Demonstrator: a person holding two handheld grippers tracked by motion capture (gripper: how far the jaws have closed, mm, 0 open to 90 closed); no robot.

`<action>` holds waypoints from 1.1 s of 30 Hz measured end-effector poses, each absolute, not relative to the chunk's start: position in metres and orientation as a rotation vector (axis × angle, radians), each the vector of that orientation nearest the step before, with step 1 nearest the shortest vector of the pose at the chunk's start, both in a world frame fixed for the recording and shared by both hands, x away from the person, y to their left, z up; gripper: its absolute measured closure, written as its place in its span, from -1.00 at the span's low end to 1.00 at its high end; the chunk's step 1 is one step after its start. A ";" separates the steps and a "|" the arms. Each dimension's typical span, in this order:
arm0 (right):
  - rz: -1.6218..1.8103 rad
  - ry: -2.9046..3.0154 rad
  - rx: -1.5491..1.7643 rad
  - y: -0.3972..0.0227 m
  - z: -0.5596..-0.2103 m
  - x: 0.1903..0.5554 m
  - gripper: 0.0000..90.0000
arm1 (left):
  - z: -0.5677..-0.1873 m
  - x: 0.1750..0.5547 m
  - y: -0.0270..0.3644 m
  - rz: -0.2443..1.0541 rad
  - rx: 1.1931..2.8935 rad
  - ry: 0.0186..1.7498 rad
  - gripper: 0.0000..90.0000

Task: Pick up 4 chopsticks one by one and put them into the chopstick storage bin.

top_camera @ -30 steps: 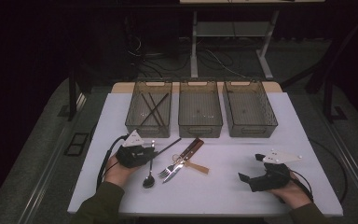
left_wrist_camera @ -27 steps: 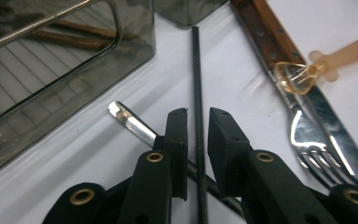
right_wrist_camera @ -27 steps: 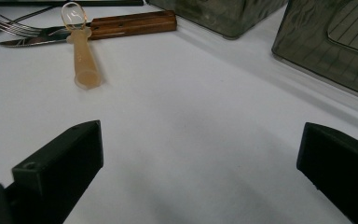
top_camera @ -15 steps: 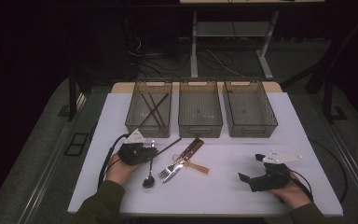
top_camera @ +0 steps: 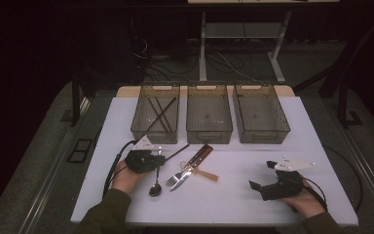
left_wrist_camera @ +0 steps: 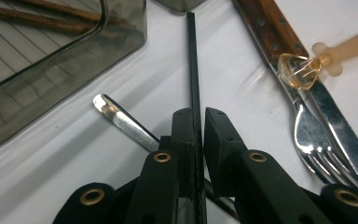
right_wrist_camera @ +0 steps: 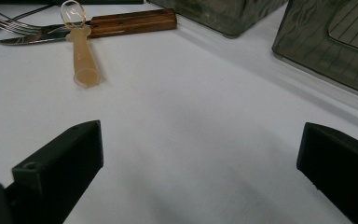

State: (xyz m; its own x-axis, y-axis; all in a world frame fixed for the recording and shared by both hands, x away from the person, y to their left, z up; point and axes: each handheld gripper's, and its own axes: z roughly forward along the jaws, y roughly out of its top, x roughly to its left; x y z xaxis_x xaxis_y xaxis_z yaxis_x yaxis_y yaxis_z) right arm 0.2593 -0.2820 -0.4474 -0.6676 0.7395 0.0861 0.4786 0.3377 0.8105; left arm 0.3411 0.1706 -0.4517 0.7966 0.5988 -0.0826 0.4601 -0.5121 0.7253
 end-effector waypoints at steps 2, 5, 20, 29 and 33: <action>1.244 2.309 1.088 -0.282 -0.447 0.259 -1.00 | -0.452 0.341 0.170 0.231 2.199 0.780 0.85; 1.242 2.310 1.085 -0.282 -0.447 0.259 -1.00 | -0.452 0.341 0.170 0.239 2.209 0.771 0.88; 1.243 2.311 1.082 -0.282 -0.447 0.259 -1.00 | -0.447 0.340 0.168 0.212 2.219 0.746 0.91; 1.245 2.312 1.079 -0.282 -0.447 0.259 -1.00 | -0.439 0.334 0.174 0.184 2.194 0.749 0.91; 1.244 2.313 1.079 -0.282 -0.447 0.259 -1.00 | -0.435 0.332 0.174 0.176 2.197 0.736 0.91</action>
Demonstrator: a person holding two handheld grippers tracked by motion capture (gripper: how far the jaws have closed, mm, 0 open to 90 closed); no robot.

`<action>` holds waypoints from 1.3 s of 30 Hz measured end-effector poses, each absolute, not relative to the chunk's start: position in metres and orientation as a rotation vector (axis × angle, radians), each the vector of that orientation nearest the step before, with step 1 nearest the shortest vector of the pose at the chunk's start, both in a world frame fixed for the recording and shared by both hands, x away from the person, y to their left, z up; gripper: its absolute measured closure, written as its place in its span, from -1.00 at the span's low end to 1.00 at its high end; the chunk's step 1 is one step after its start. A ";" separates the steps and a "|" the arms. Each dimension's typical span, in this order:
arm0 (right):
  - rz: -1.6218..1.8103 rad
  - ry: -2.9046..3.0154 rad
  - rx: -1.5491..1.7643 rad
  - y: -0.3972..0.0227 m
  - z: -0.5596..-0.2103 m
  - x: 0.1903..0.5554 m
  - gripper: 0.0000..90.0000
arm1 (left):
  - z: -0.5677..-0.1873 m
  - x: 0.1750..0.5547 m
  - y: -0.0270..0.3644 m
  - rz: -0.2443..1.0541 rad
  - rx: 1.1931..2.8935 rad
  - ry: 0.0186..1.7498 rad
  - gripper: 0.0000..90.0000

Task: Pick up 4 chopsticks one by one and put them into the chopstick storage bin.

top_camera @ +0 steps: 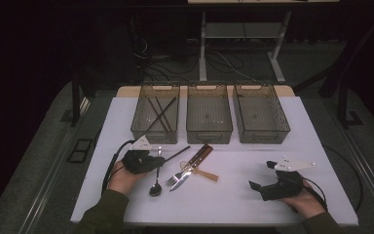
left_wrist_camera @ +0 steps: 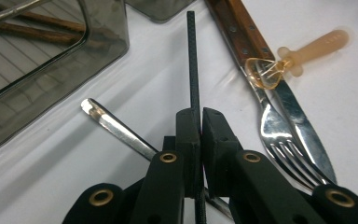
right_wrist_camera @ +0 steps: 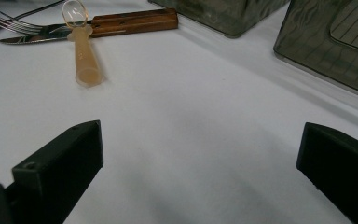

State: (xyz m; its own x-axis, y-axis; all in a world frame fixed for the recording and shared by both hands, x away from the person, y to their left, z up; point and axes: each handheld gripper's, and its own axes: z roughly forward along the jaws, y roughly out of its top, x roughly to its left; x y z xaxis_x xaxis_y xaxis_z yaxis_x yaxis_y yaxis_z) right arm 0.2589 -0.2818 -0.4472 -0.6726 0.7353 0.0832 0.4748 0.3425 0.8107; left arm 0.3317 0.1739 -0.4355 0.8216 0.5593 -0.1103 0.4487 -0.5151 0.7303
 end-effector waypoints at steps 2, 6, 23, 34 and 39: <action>1.245 2.313 1.080 -0.282 -0.447 0.259 -1.00 | -0.433 0.331 0.174 0.164 2.197 0.728 0.91; 1.245 2.312 1.080 -0.282 -0.447 0.259 -1.00 | -0.429 0.328 0.176 0.155 2.192 0.735 0.91; 1.243 2.313 1.082 -0.281 -0.447 0.259 -1.00 | -0.402 0.326 0.183 0.177 2.143 0.762 0.91; 1.241 2.316 1.072 -0.280 -0.447 0.259 -1.00 | -0.390 0.331 0.188 0.218 2.103 0.805 0.91; 1.241 2.316 1.072 -0.280 -0.447 0.259 -1.00 | -0.384 0.337 0.190 0.227 2.084 0.813 0.91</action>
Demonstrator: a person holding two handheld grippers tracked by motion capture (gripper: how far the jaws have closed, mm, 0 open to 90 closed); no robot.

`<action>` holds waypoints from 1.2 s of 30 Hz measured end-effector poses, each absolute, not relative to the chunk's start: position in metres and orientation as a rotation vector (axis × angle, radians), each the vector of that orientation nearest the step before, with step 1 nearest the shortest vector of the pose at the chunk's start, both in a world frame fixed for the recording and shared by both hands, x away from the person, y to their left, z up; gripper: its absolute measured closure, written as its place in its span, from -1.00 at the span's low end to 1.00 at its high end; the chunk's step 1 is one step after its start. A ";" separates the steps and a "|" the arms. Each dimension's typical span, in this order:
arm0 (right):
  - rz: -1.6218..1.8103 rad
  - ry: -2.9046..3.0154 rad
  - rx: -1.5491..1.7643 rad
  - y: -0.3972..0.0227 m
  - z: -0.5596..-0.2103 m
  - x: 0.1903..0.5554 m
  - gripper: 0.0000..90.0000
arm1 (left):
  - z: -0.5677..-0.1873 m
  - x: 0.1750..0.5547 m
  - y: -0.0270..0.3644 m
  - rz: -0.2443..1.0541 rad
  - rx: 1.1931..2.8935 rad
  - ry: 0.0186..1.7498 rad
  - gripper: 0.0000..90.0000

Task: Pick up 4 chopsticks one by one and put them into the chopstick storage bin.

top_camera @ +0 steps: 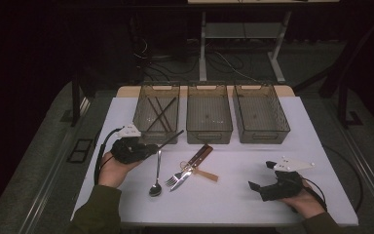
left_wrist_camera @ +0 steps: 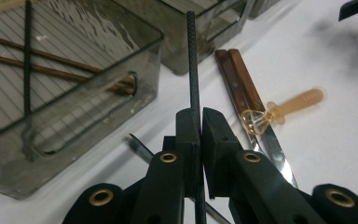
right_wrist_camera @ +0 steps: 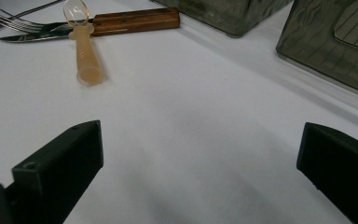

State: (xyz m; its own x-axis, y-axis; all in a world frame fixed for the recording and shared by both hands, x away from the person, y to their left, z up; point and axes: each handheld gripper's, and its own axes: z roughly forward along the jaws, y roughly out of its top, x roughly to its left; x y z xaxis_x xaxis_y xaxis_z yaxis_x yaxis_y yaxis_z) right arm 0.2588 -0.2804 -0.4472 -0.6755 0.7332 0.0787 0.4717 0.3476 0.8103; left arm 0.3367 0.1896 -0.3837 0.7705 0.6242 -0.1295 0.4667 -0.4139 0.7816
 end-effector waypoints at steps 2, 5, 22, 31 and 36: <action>1.241 2.316 1.072 -0.281 -0.447 0.259 -1.00 | -0.382 0.340 0.190 0.227 2.081 0.825 0.91; 1.245 2.312 1.077 -0.281 -0.447 0.259 -1.00 | -0.381 0.346 0.192 0.224 2.072 0.832 0.91; 1.241 2.318 1.094 -0.281 -0.449 0.259 -1.00 | -0.354 0.392 0.194 0.233 2.011 0.889 0.91; 1.243 2.314 1.099 -0.281 -0.449 0.260 -1.00 | -0.346 0.414 0.190 0.246 2.004 0.915 0.91; 1.251 2.307 1.097 -0.281 -0.448 0.258 -1.00 | -0.345 0.426 0.187 0.261 1.993 0.934 0.91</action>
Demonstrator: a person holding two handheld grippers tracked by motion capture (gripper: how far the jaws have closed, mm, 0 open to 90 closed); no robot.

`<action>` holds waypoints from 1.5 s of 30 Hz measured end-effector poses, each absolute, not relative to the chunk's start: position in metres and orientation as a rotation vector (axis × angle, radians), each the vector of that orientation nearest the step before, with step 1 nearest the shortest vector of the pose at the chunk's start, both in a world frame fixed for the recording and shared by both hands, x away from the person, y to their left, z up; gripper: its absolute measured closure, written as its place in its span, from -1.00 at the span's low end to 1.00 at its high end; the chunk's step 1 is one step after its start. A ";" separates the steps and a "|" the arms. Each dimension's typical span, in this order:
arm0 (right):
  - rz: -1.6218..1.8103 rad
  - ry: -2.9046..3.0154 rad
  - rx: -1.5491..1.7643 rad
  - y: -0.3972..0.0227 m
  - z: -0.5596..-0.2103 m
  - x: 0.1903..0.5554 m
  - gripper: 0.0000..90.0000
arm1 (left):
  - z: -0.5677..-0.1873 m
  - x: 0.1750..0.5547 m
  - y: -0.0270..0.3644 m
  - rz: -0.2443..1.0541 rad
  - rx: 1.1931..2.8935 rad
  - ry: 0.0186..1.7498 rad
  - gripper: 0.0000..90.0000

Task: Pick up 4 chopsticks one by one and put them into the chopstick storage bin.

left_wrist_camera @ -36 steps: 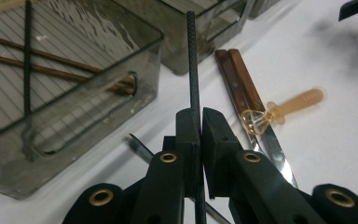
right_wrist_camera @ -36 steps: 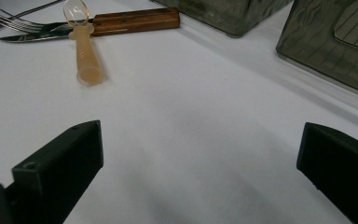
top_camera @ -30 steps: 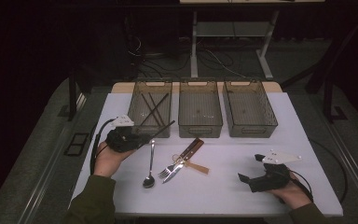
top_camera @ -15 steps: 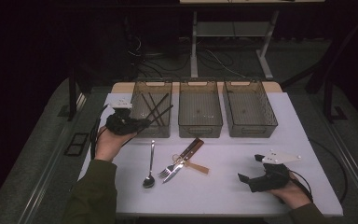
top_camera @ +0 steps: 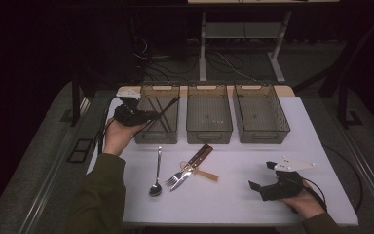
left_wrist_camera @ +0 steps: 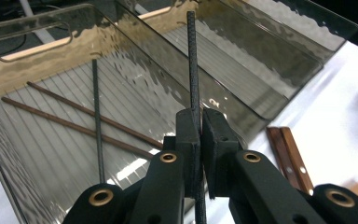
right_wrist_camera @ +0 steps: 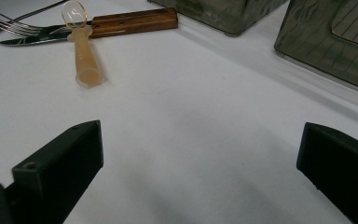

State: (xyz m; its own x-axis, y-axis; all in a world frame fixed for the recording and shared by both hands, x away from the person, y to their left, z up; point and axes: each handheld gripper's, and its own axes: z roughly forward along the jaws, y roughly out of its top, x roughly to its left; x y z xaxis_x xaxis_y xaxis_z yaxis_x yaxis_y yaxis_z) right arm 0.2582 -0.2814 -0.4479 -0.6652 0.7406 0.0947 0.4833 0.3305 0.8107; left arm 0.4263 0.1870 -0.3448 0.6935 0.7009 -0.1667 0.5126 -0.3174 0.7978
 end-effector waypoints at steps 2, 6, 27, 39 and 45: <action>1.256 2.306 1.095 -0.282 -0.448 0.258 -1.00 | -0.345 0.432 0.186 0.268 1.990 0.939 0.91; 1.259 2.305 1.100 -0.282 -0.448 0.258 -1.00 | -0.345 0.445 0.185 0.281 1.972 0.952 0.91; 1.261 2.293 1.098 -0.284 -0.446 0.255 -1.00 | -0.372 0.492 0.177 0.395 1.909 1.098 0.90; 1.253 2.293 1.100 -0.284 -0.447 0.255 -1.00 | -0.371 0.486 0.173 0.435 1.938 1.112 0.30; 1.247 2.297 1.100 -0.283 -0.447 0.255 -1.00 | -0.363 0.472 0.172 0.394 1.947 1.080 0.09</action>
